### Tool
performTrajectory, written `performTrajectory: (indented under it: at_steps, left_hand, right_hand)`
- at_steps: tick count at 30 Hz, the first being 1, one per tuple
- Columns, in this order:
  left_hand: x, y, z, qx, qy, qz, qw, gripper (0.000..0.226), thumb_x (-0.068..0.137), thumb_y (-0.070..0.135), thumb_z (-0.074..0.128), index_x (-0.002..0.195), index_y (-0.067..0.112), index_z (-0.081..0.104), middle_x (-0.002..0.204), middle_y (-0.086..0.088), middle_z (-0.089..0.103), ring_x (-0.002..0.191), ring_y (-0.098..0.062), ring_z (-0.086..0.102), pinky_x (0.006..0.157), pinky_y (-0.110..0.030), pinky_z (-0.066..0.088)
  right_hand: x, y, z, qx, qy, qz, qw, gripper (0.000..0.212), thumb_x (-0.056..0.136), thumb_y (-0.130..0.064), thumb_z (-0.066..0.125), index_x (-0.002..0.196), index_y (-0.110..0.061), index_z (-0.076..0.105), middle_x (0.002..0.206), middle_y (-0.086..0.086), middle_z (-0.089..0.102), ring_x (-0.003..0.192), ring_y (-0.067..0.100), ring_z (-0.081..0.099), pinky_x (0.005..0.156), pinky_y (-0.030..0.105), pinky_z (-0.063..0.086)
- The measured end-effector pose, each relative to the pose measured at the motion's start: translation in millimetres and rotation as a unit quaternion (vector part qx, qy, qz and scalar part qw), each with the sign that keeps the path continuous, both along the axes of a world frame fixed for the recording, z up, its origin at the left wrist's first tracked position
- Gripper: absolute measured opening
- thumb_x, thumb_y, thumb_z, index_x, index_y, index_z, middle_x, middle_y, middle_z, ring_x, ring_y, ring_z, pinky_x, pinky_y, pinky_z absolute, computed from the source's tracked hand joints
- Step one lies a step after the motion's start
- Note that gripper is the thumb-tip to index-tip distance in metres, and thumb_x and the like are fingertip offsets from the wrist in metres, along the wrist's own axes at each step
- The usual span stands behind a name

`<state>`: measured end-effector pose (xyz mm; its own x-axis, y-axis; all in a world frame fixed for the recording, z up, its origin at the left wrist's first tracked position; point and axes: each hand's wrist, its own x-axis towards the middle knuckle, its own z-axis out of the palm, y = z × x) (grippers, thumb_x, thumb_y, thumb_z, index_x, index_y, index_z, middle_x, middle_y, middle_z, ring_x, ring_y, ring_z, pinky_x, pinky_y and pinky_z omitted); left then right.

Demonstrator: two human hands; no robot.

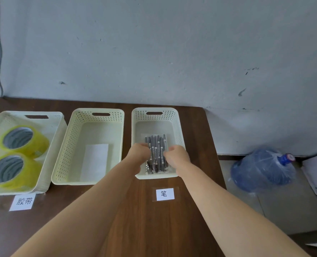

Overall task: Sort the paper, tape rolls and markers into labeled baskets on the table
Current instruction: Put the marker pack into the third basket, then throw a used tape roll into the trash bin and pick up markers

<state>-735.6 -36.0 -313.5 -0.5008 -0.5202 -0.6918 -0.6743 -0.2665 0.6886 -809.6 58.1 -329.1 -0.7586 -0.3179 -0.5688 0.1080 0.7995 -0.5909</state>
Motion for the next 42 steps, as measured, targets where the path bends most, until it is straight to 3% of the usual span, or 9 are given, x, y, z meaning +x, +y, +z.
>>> performTrajectory:
  at_steps: [3, 9, 13, 18, 24, 29, 33, 38, 42]
  left_hand:
    - [8.7, -3.4, 17.7, -0.032, 0.062, 0.039, 0.997, 0.028, 0.094, 0.003, 0.049, 0.117, 0.010, 0.062, 0.094, -0.001, 0.061, 0.093, -0.021, 0.055, 0.098, -0.041, 0.047]
    - [43.9, -12.0, 50.8, -0.044, 0.150, 0.134, 0.978, 0.019, 0.092, 0.015, 0.056, 0.105, 0.006, 0.066, 0.080, -0.005, 0.061, 0.079, -0.020, 0.055, 0.078, -0.036, 0.053]
    - [82.6, -18.5, 70.9, -0.050, 0.187, 0.178, 0.965, 0.015, 0.093, 0.015, 0.056, 0.079, 0.017, 0.062, 0.078, -0.004, 0.060, 0.076, -0.019, 0.055, 0.077, -0.035, 0.052]
    - [141.3, -36.1, 83.7, -0.080, 0.200, 0.236, 0.948, 0.014, 0.094, 0.020, 0.056, 0.082, 0.020, 0.062, 0.085, -0.002, 0.064, 0.081, -0.018, 0.059, 0.086, -0.038, 0.054]
    - [208.9, -55.9, 101.8, -0.101, 0.231, 0.268, 0.930, 0.014, 0.094, 0.015, 0.055, 0.082, 0.017, 0.063, 0.084, -0.004, 0.062, 0.076, -0.017, 0.057, 0.070, -0.031, 0.051]
    - [272.1, -73.3, 118.4, -0.107, 0.254, 0.279, 0.920, 0.016, 0.094, 0.014, 0.056, 0.080, 0.017, 0.063, 0.076, -0.001, 0.061, 0.073, -0.016, 0.056, 0.068, -0.029, 0.049]
    - [329.6, -89.1, 128.0, -0.125, 0.257, 0.281, 0.916, 0.015, 0.093, 0.015, 0.057, 0.081, 0.018, 0.065, 0.079, -0.001, 0.063, 0.076, -0.017, 0.058, 0.076, -0.034, 0.052]
    - [401.1, -106.4, 130.2, -0.146, 0.253, 0.289, 0.912, 0.013, 0.092, 0.011, 0.054, 0.092, 0.012, 0.068, 0.081, -0.002, 0.065, 0.076, -0.016, 0.059, 0.071, -0.030, 0.050]
    - [450.6, -115.9, 127.4, -0.159, 0.242, 0.317, 0.903, 0.016, 0.092, 0.010, 0.054, 0.089, 0.015, 0.068, 0.084, -0.004, 0.067, 0.078, -0.017, 0.060, 0.073, -0.032, 0.051]
  right_hand:
    - [9.0, -1.5, 19.3, -0.064, 0.031, -0.008, 0.997, 0.039, 0.097, -0.020, 0.053, 0.135, -0.012, 0.051, 0.139, 0.005, 0.054, 0.124, 0.026, 0.053, 0.093, 0.030, 0.042]
    - [38.5, -10.0, 51.9, -0.164, 0.079, -0.015, 0.983, 0.031, 0.097, -0.023, 0.054, 0.127, -0.017, 0.057, 0.126, 0.002, 0.061, 0.108, 0.018, 0.057, 0.085, 0.025, 0.043]
    - [67.6, -19.5, 63.7, -0.205, 0.088, -0.016, 0.975, 0.025, 0.096, -0.025, 0.055, 0.120, -0.022, 0.063, 0.119, -0.003, 0.064, 0.104, 0.014, 0.057, 0.085, 0.026, 0.047]
    - [113.2, -32.1, 85.7, -0.253, 0.088, 0.006, 0.964, 0.024, 0.094, -0.023, 0.057, 0.115, -0.017, 0.067, 0.108, -0.004, 0.066, 0.099, 0.011, 0.059, 0.083, 0.026, 0.048]
    - [176.2, -60.1, 104.2, -0.287, 0.093, 0.033, 0.953, 0.019, 0.091, -0.027, 0.059, 0.105, -0.020, 0.070, 0.102, -0.002, 0.069, 0.099, 0.016, 0.063, 0.091, 0.043, 0.055]
    - [239.5, -82.8, 117.9, -0.309, 0.078, 0.050, 0.946, 0.008, 0.093, -0.026, 0.058, 0.096, -0.024, 0.066, 0.096, -0.008, 0.065, 0.099, 0.015, 0.063, 0.093, 0.043, 0.054]
    - [293.3, -101.0, 124.6, -0.332, 0.068, 0.052, 0.939, 0.009, 0.092, -0.024, 0.059, 0.094, -0.024, 0.068, 0.089, -0.007, 0.067, 0.092, 0.014, 0.063, 0.092, 0.041, 0.054]
    - [359.3, -125.4, 126.2, -0.343, 0.072, 0.083, 0.933, 0.012, 0.091, -0.025, 0.061, 0.081, -0.029, 0.066, 0.087, -0.003, 0.067, 0.088, 0.017, 0.062, 0.091, 0.045, 0.054]
    - [400.7, -141.6, 124.1, -0.346, 0.067, 0.112, 0.929, 0.008, 0.090, -0.025, 0.062, 0.084, -0.027, 0.068, 0.089, -0.005, 0.069, 0.091, 0.017, 0.065, 0.091, 0.045, 0.054]
